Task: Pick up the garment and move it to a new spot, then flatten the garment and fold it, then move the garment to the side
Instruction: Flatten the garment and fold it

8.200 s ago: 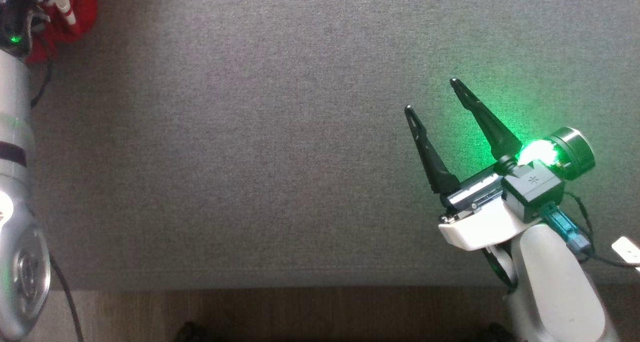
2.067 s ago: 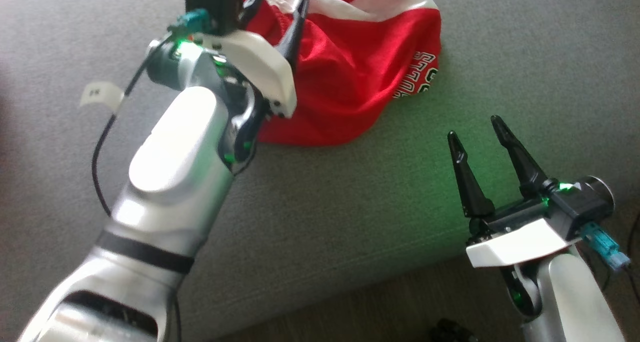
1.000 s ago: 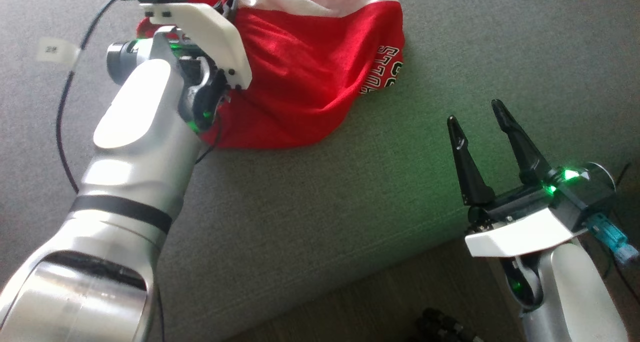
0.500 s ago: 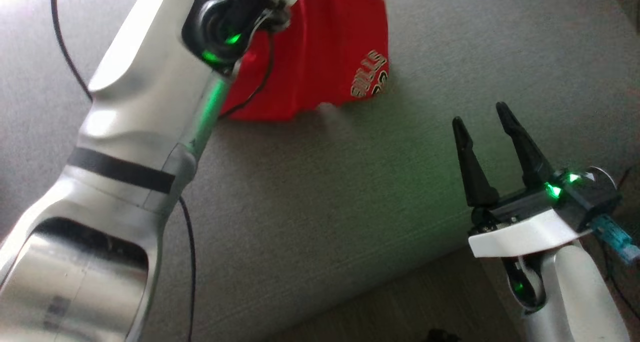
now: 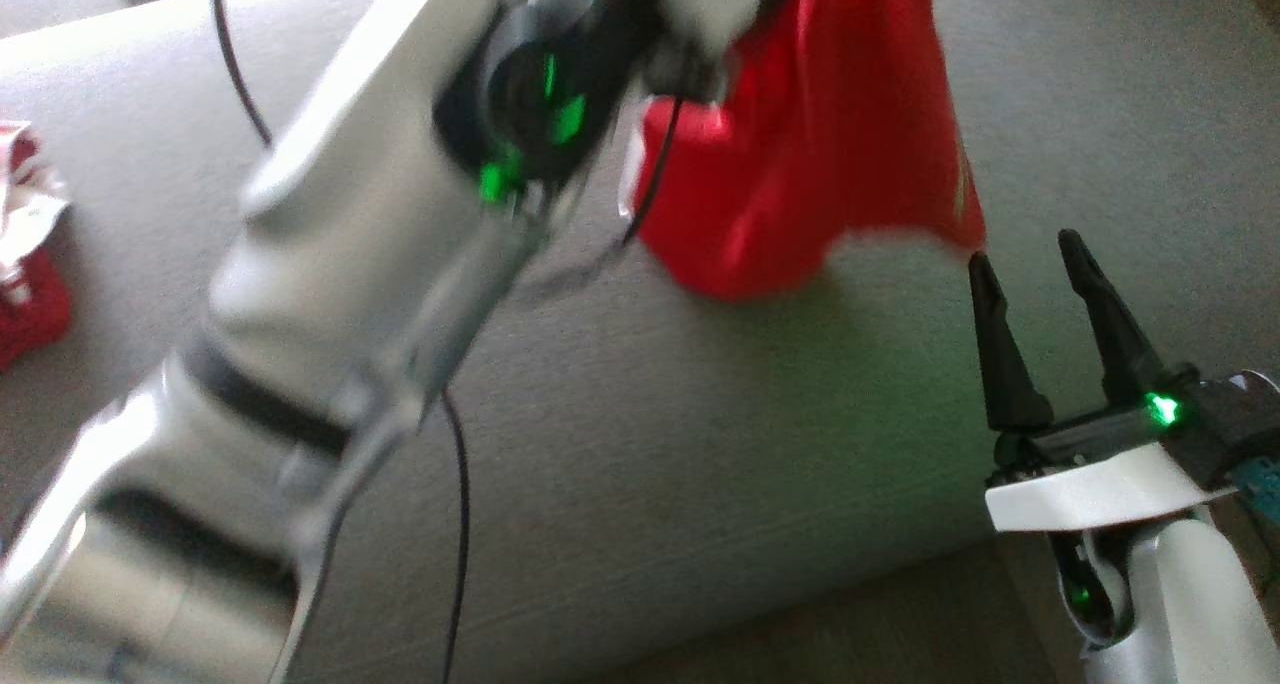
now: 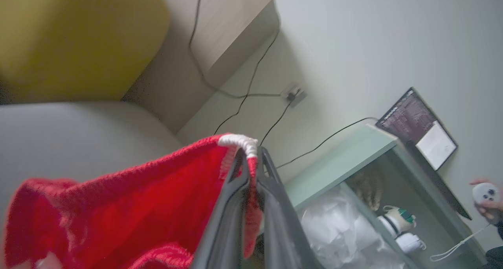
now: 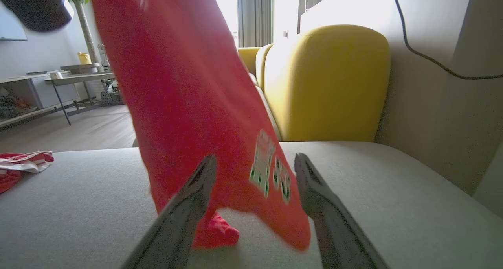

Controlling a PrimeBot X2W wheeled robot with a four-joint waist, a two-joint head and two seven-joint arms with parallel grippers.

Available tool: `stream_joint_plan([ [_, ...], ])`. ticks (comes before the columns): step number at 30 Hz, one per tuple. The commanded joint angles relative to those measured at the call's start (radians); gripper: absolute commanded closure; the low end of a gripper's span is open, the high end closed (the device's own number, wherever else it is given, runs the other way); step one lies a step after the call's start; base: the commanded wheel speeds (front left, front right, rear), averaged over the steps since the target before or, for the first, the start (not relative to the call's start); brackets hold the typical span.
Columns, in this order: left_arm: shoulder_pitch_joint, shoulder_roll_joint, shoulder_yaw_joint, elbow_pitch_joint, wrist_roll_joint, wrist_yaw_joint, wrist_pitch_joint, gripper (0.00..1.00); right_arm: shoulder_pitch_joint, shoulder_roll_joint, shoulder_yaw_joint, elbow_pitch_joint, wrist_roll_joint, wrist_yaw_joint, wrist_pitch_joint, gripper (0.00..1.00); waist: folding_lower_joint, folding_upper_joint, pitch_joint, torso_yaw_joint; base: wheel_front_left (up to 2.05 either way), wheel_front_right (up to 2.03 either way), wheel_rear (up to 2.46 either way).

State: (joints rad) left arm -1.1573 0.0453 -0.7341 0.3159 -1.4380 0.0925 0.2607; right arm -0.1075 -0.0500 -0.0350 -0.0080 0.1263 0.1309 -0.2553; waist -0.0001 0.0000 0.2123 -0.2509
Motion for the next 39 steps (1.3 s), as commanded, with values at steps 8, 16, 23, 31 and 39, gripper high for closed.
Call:
stream_joint_plan([
  [8,0.445,0.337,-0.075,-0.268,0.09,0.048,-0.071,1.0,-0.006,0.0,-0.004,-0.048,-0.048,0.0,-0.006,0.0,0.0001,0.0,0.029,0.17,0.0,0.0,0.0],
  [16,0.651,0.427,-0.053,-0.198,0.193,0.018,-0.326,1.0,-0.018,0.0,0.007,0.019,-0.064,0.0,-0.006,0.0,0.0001,0.0,0.057,0.245,0.0,0.0,0.0],
  [23,0.698,0.397,-0.026,-0.096,0.254,-0.01,-0.481,0.0,-0.057,0.0,0.007,0.132,0.02,0.0,-0.006,0.0,0.0001,0.0,0.074,0.257,0.0,0.0,0.0],
  [31,0.749,0.318,0.068,-0.101,0.47,0.044,-0.522,0.0,-0.061,0.0,0.034,0.174,0.061,0.0,-0.006,0.0,0.0001,0.0,0.07,0.266,0.0,0.0,0.0],
  [39,0.92,0.218,0.284,-0.275,0.78,0.065,-0.522,0.0,-0.05,0.0,0.067,0.222,0.115,0.0,-0.006,0.0,0.0001,0.0,0.076,0.265,0.0,0.0,0.0],
])
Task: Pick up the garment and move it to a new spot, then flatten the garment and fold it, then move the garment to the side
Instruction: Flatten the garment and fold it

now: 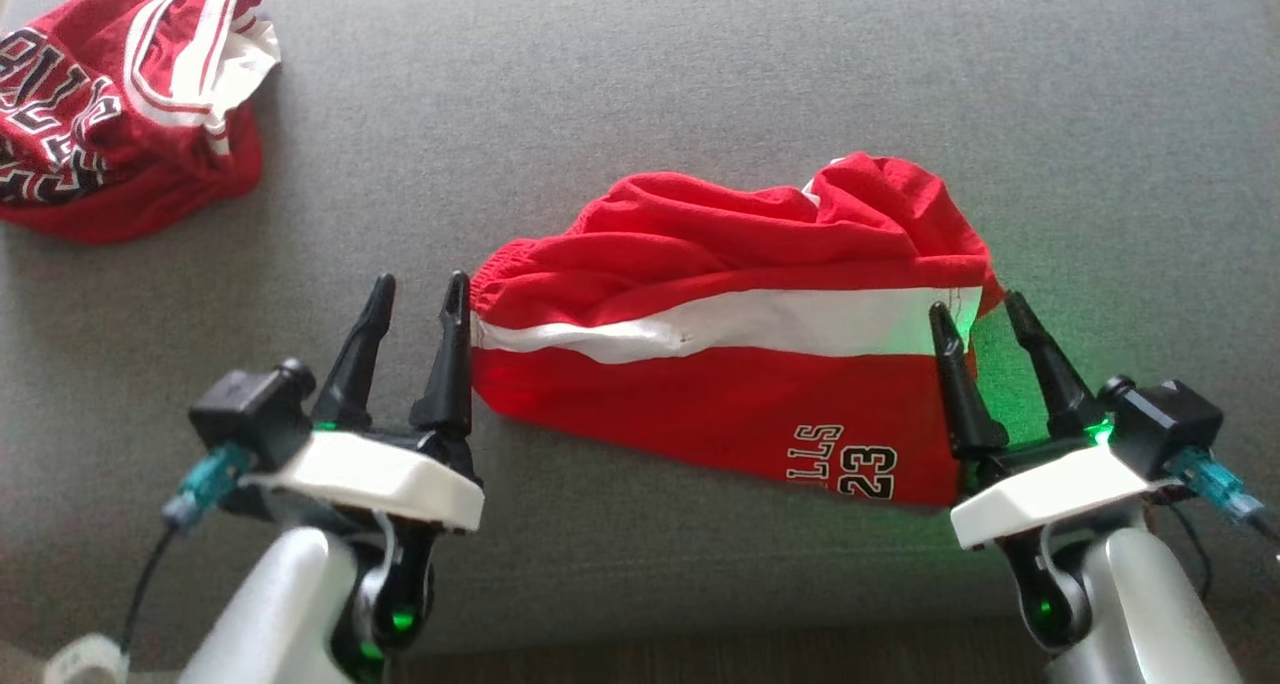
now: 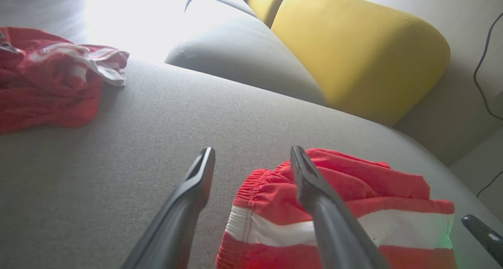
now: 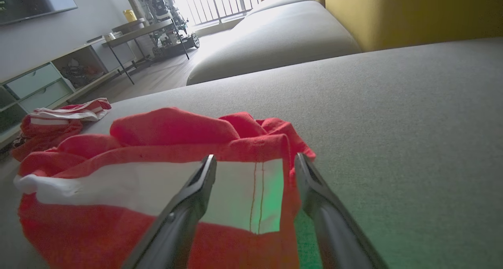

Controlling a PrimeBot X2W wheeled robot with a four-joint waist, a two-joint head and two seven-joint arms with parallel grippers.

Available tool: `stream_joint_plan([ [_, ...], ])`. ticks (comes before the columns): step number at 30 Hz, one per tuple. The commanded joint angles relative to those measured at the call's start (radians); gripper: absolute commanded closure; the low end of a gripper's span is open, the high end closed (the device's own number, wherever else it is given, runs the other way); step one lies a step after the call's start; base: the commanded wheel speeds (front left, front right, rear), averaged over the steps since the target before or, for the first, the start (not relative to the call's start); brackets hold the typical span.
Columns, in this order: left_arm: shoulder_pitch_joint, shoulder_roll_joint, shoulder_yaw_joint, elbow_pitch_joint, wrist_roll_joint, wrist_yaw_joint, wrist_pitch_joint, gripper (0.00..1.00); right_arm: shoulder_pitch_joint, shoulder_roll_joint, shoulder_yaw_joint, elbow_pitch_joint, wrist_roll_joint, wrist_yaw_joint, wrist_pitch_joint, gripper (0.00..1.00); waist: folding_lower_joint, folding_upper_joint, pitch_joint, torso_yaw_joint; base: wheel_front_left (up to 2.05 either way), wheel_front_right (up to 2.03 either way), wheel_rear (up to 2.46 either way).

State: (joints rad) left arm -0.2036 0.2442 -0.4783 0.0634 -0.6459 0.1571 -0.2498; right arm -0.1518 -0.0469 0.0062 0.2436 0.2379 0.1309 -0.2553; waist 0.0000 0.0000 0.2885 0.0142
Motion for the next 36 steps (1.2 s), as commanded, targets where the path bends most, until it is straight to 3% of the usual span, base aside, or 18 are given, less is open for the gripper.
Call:
stream_joint_plan([
  [1,-0.015,0.004,0.047,-0.042,0.019,-0.004,-0.012,0.0,-0.008,-0.003,0.024,-0.024,0.001,0.0,-0.006,0.0,0.0,0.0,0.001,0.001,0.0,0.0,0.0],
  [5,0.047,-0.054,0.127,-0.126,0.147,-0.007,-0.012,0.0,-0.014,-0.003,0.02,-0.003,0.013,0.0,-0.006,0.0,0.0,0.0,0.003,0.007,0.0,0.0,0.0],
  [10,0.095,-0.113,0.188,-0.171,0.245,-0.043,-0.012,0.0,-0.02,-0.003,0.023,0.026,0.026,0.0,-0.006,0.0,0.0,0.0,0.002,0.02,0.0,0.0,0.0],
  [21,0.121,-0.177,0.259,-0.153,0.312,-0.128,-0.012,0.0,-0.04,-0.003,0.052,0.075,0.016,0.0,-0.006,0.03,0.0,0.0,0.011,0.039,0.0,0.0,0.0],
  [23,0.121,-0.182,0.266,-0.148,0.319,-0.139,-0.012,0.0,-0.048,-0.003,0.054,0.071,0.01,0.0,-0.006,0.24,0.0,0.0,0.012,0.042,0.0,0.0,0.0],
  [27,0.122,-0.188,0.276,-0.142,0.332,-0.152,-0.012,0.0,-0.054,-0.003,0.054,0.05,0.006,0.0,-0.006,0.57,0.0,0.0,0.012,0.045,0.0,0.0,0.0],
  [28,0.122,-0.189,0.278,-0.14,0.335,-0.155,-0.012,0.0,-0.054,-0.003,0.054,0.043,0.005,0.0,-0.006,0.72,0.0,0.0,0.012,0.045,0.0,0.0,0.0],
  [29,0.122,-0.19,0.279,-0.138,0.338,-0.156,-0.012,0.0,-0.053,-0.003,0.055,0.038,0.005,0.0,-0.006,1.0,0.0,0.0,0.011,0.045,0.0,0.0,0.0],
  [36,0.131,-0.193,0.285,-0.106,0.34,-0.163,-0.012,0.0,-0.024,-0.003,0.02,-0.009,0.001,0.0,-0.006,1.0,0.0,0.0,0.004,0.034,0.0,0.0,0.0],
])
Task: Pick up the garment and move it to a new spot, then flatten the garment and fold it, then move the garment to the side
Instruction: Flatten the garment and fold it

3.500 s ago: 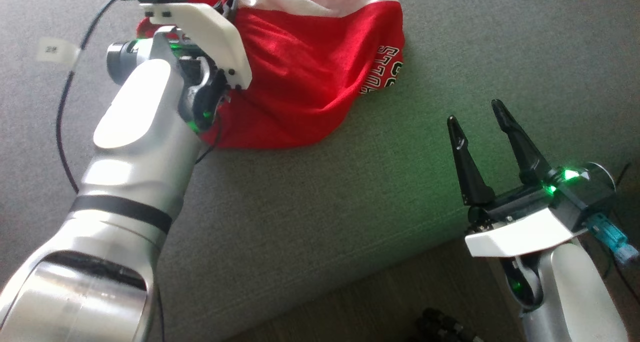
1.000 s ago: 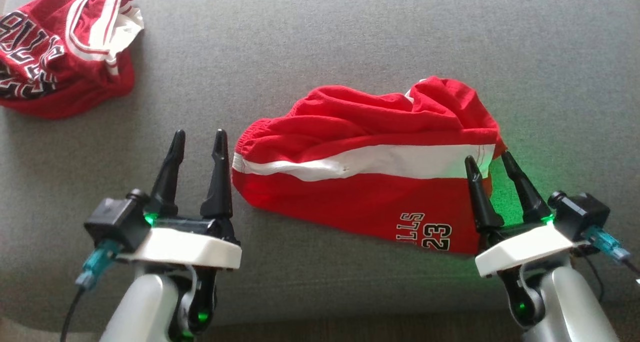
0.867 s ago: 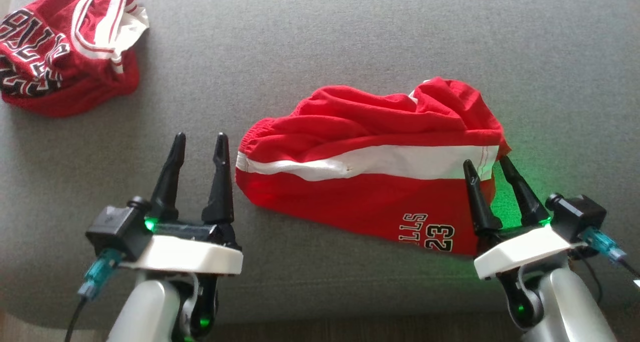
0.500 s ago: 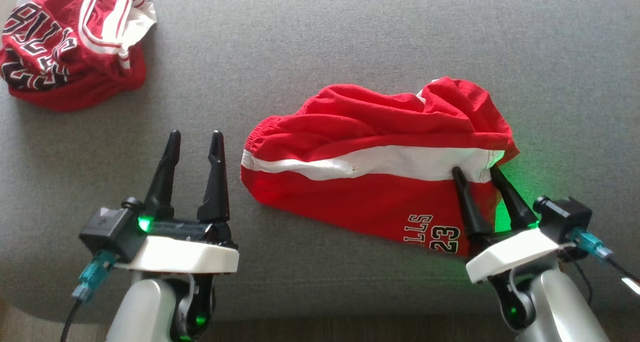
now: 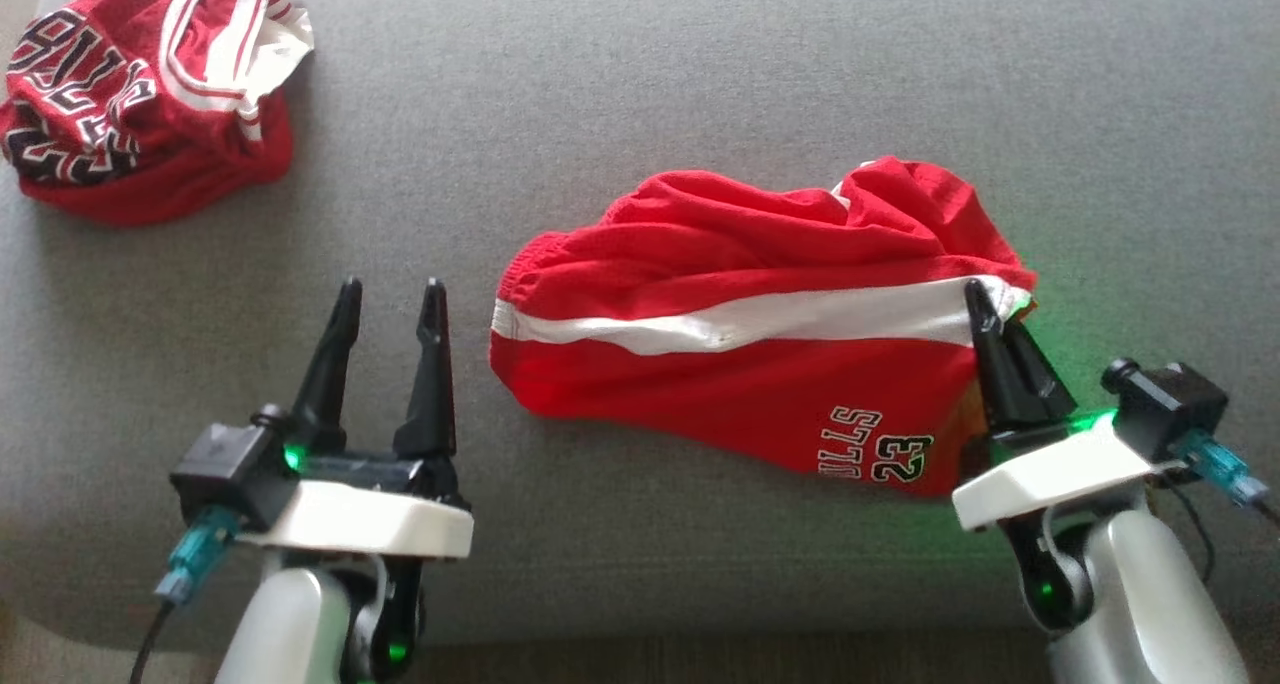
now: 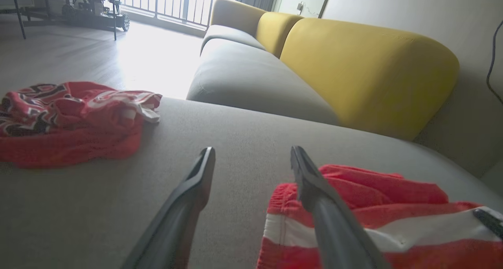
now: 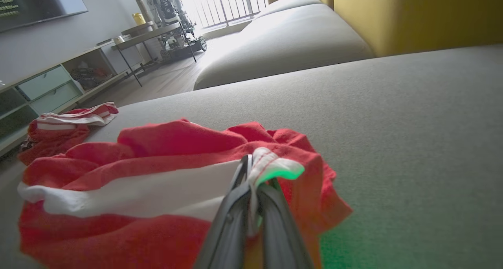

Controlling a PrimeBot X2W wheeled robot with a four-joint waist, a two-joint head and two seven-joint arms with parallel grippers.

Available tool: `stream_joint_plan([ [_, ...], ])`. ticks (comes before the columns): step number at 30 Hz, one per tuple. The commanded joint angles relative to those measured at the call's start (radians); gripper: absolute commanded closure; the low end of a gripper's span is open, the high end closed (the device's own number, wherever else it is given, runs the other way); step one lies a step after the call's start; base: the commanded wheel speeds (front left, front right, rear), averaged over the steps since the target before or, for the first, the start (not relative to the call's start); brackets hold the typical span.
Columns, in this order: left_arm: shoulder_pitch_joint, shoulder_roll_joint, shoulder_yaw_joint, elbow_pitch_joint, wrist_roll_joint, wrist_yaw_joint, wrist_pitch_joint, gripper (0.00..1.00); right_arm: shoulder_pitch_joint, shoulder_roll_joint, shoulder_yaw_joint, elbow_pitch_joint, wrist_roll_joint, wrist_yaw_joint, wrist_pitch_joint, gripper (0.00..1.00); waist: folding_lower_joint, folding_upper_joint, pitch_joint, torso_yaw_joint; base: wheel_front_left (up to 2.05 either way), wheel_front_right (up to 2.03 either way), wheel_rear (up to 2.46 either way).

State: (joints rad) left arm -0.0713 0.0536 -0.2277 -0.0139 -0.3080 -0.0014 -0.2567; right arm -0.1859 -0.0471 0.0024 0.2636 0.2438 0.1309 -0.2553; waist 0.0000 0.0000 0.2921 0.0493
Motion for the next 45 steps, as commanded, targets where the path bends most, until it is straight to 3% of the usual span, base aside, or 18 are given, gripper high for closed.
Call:
stream_joint_plan([
  [1,-0.001,-0.003,0.034,-0.02,-0.002,-0.008,-0.005,0.0,0.017,-0.003,0.018,-0.034,-0.011,0.0,-0.006,1.0,0.0,0.0,0.001,-0.004,0.0,0.0,0.0],
  [3,0.001,-0.003,0.023,0.012,-0.023,-0.03,-0.005,0.0,0.03,-0.003,0.01,-0.042,-0.018,0.0,-0.006,1.0,0.0,0.0,0.003,-0.012,0.0,0.0,0.0],
  [5,-0.006,0.001,0.016,0.044,-0.047,-0.057,-0.002,0.0,0.038,-0.003,0.003,-0.053,-0.025,0.0,-0.006,0.74,0.0,0.0,0.007,-0.018,0.0,0.0,0.0],
  [6,-0.014,0.009,0.013,0.057,-0.055,-0.068,0.004,0.0,0.04,-0.003,0.0,-0.058,-0.029,0.0,-0.006,0.73,0.0,0.0,0.012,-0.021,0.0,0.0,0.0],
  [8,-0.037,0.035,0.003,0.08,-0.061,-0.087,0.021,0.0,0.039,-0.003,-0.004,-0.064,-0.038,0.0,-0.006,0.81,0.0,0.0,0.021,-0.023,0.0,0.0,0.0],
  [9,-0.052,0.049,-0.003,0.089,-0.062,-0.094,0.03,0.0,0.037,-0.003,-0.007,-0.067,-0.044,0.0,-0.006,0.97,0.0,0.0,0.025,-0.025,0.0,0.0,0.0],
  [10,-0.065,0.06,-0.01,0.1,-0.067,-0.1,0.043,0.0,0.034,-0.003,-0.008,-0.068,-0.048,0.0,-0.006,1.0,0.0,0.0,0.028,-0.025,0.0,0.0,0.0],
  [22,-0.196,0.134,-0.047,0.231,-0.216,-0.127,0.169,0.0,0.012,-0.003,0.007,-0.063,-0.086,0.0,-0.006,1.0,0.0,0.0,0.057,-0.047,0.0,0.0,0.0],
  [35,-0.183,0.262,-0.12,0.107,-0.4,-0.129,0.231,0.0,-0.005,-0.003,-0.018,-0.05,-0.089,0.0,-0.006,1.0,0.0,0.0,0.065,-0.065,0.0,0.0,0.0],
  [45,-0.189,0.348,-0.228,0.075,-0.482,-0.129,0.364,0.0,-0.009,-0.003,-0.007,-0.047,-0.076,0.0,-0.006,1.0,0.0,0.0,0.058,-0.083,0.0,0.0,0.0],
])
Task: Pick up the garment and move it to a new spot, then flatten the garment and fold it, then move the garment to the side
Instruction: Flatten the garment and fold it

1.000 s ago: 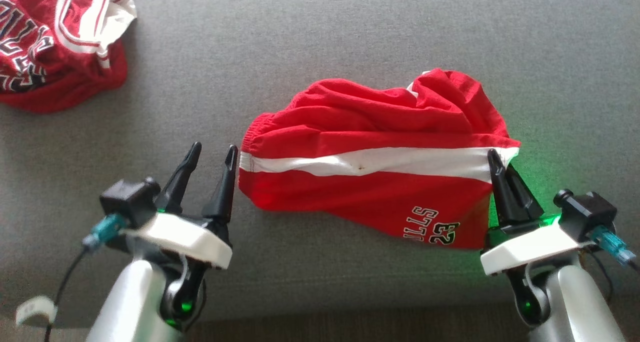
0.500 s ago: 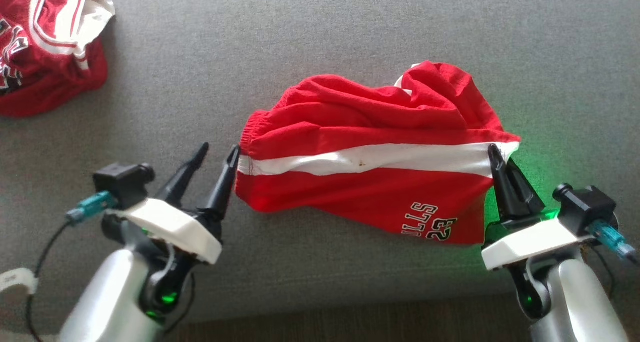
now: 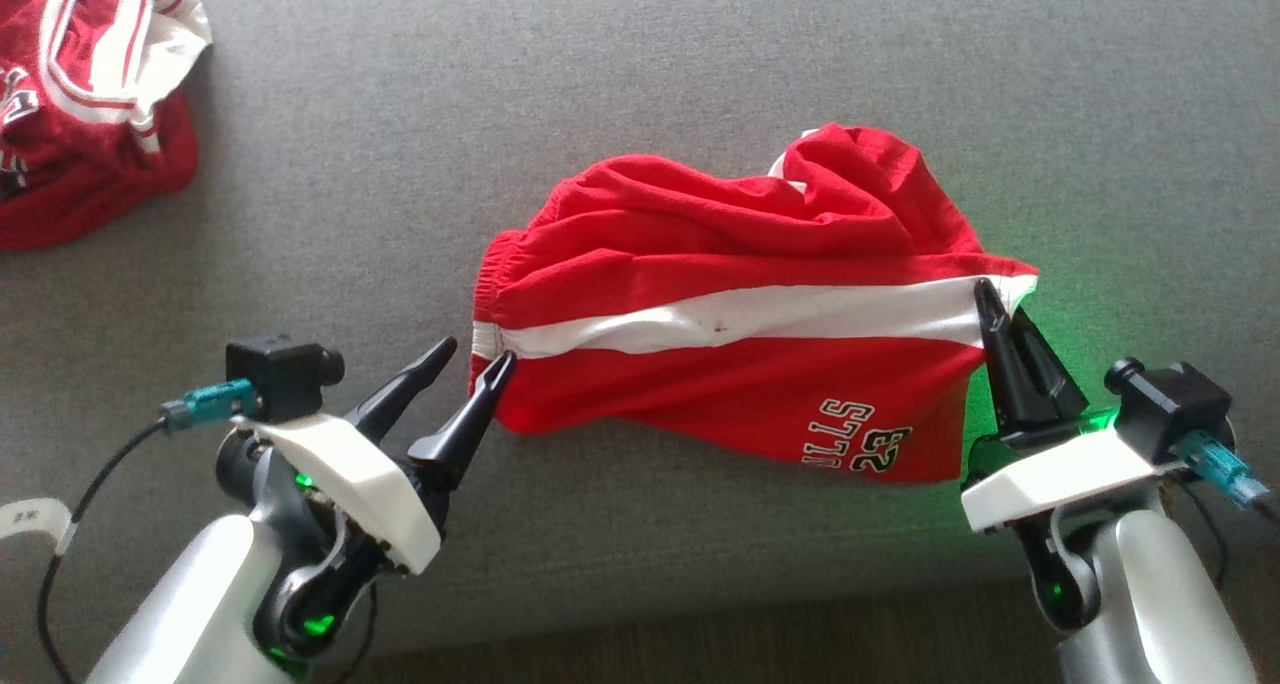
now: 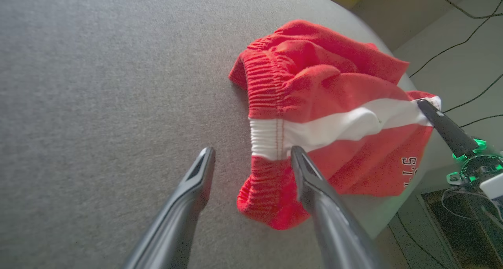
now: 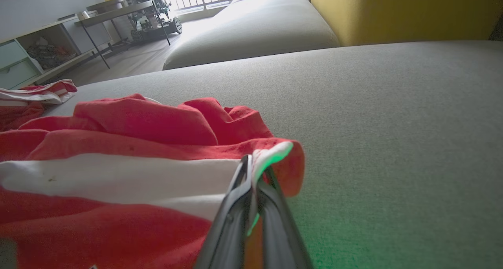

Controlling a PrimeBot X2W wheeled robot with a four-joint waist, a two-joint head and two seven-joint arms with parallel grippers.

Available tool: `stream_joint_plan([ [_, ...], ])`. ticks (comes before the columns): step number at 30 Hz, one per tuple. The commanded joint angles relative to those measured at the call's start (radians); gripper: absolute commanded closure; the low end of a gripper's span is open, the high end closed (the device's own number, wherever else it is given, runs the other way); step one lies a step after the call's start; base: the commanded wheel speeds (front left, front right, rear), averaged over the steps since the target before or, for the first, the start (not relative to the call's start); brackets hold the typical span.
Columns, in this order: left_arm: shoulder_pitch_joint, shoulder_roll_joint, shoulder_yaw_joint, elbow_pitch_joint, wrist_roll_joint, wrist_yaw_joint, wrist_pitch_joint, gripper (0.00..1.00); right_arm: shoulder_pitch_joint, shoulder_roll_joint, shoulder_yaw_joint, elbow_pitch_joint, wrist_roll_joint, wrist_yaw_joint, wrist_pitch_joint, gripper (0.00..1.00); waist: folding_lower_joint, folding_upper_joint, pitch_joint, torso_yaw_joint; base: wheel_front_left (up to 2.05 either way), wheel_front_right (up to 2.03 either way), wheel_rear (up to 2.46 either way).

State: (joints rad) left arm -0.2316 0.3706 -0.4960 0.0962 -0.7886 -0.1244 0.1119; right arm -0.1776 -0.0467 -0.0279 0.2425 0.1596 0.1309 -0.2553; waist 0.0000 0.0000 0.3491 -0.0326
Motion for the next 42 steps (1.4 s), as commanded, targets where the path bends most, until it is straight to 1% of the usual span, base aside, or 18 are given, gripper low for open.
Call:
stream_joint_plan([
  [1,-0.036,0.04,0.033,-0.035,-0.008,-0.006,0.002,0.0,-0.019,-0.004,0.025,-0.026,0.008,0.0,-0.006,1.0,0.0,0.0,0.002,-0.003,0.0,0.0,0.0],
  [5,-0.075,0.066,0.008,-0.019,-0.013,-0.006,0.021,0.0,-0.021,-0.004,0.021,-0.032,0.009,0.0,-0.006,1.0,0.0,0.0,0.009,-0.004,0.0,0.0,0.0],
  [9,-0.109,0.074,-0.016,0.006,-0.017,-0.006,0.018,0.0,-0.023,-0.004,0.02,-0.031,0.013,0.0,-0.006,1.0,0.0,0.0,0.014,-0.006,0.0,0.0,0.0],
  [10,-0.116,0.076,-0.022,0.011,-0.017,-0.006,0.014,0.06,-0.024,-0.004,0.021,-0.03,0.014,0.0,-0.006,1.0,0.0,0.0,0.015,-0.006,0.0,0.0,0.0],
  [12,-0.127,0.076,-0.033,0.016,-0.021,-0.006,0.005,0.22,-0.025,-0.004,0.023,-0.03,0.017,0.0,-0.006,1.0,0.0,0.0,0.015,-0.007,0.0,0.0,0.0],
  [14,-0.135,0.077,-0.045,0.02,-0.025,-0.006,-0.001,0.29,-0.025,-0.004,0.023,-0.03,0.019,0.0,-0.006,1.0,0.0,0.0,0.015,-0.006,0.0,0.0,0.0],
  [16,-0.142,0.079,-0.058,0.024,-0.03,-0.006,-0.006,0.47,-0.025,-0.004,0.023,-0.029,0.02,0.0,-0.006,1.0,0.0,0.0,0.013,-0.004,0.0,0.0,0.0],
  [17,-0.146,0.08,-0.065,0.025,-0.034,-0.006,-0.009,0.53,-0.025,-0.004,0.023,-0.028,0.02,0.0,-0.006,1.0,0.0,0.0,0.012,-0.004,0.0,0.0,0.0],
  [18,-0.149,0.081,-0.073,0.025,-0.039,-0.006,-0.012,0.68,-0.025,-0.004,0.024,-0.027,0.02,0.0,-0.006,1.0,0.0,0.0,0.011,-0.004,0.0,0.0,0.0],
  [19,-0.153,0.083,-0.08,0.025,-0.043,-0.006,-0.016,1.0,-0.025,-0.004,0.024,-0.027,0.02,0.0,-0.006,1.0,0.0,0.0,0.011,-0.004,0.0,0.0,0.0],
  [25,-0.152,0.093,-0.11,0.01,-0.071,-0.006,-0.081,1.0,-0.01,-0.004,0.023,-0.03,0.01,0.0,-0.006,1.0,0.0,0.0,-0.026,-0.002,0.0,0.0,0.0],
  [26,-0.149,0.094,-0.11,-0.001,-0.083,-0.006,-0.096,1.0,-0.009,-0.004,0.022,-0.038,0.041,0.0,-0.006,1.0,0.0,0.0,-0.033,-0.002,0.0,0.0,0.0],
  [27,-0.145,0.095,-0.108,-0.013,-0.1,-0.006,-0.11,1.0,-0.008,-0.004,0.016,-0.047,0.105,0.0,-0.006,1.0,0.0,0.0,-0.042,-0.002,0.0,0.0,0.0],
  [28,-0.142,0.096,-0.107,-0.027,-0.12,-0.006,-0.123,1.0,-0.008,-0.004,0.016,-0.056,0.146,0.0,-0.006,1.0,0.0,0.0,-0.052,-0.003,0.0,0.0,0.0],
  [31,-0.138,0.087,-0.093,-0.085,-0.214,-0.006,-0.161,1.0,-0.02,-0.004,0.027,-0.086,0.212,0.0,-0.006,1.0,0.0,0.0,-0.084,0.0,0.0,0.0,0.0],
  [36,-0.171,0.095,-0.075,-0.169,-0.353,-0.006,-0.174,1.0,-0.084,-0.005,0.03,-0.14,0.215,0.0,-0.006,1.0,0.0,0.0,-0.147,-0.003,0.0,0.0,0.0],
  [39,-0.215,0.106,-0.061,-0.207,-0.411,-0.006,-0.162,1.0,-0.14,-0.037,0.047,-0.187,0.237,0.0,0.022,1.0,0.0,0.0,-0.184,-0.008,0.0,0.0,0.0],
  [42,-0.27,0.115,-0.034,-0.228,-0.45,-0.006,-0.153,1.0,-0.196,-0.079,0.063,-0.234,0.301,0.0,0.092,1.0,0.0,0.0,-0.213,-0.019,0.0,0.0,0.0],
])
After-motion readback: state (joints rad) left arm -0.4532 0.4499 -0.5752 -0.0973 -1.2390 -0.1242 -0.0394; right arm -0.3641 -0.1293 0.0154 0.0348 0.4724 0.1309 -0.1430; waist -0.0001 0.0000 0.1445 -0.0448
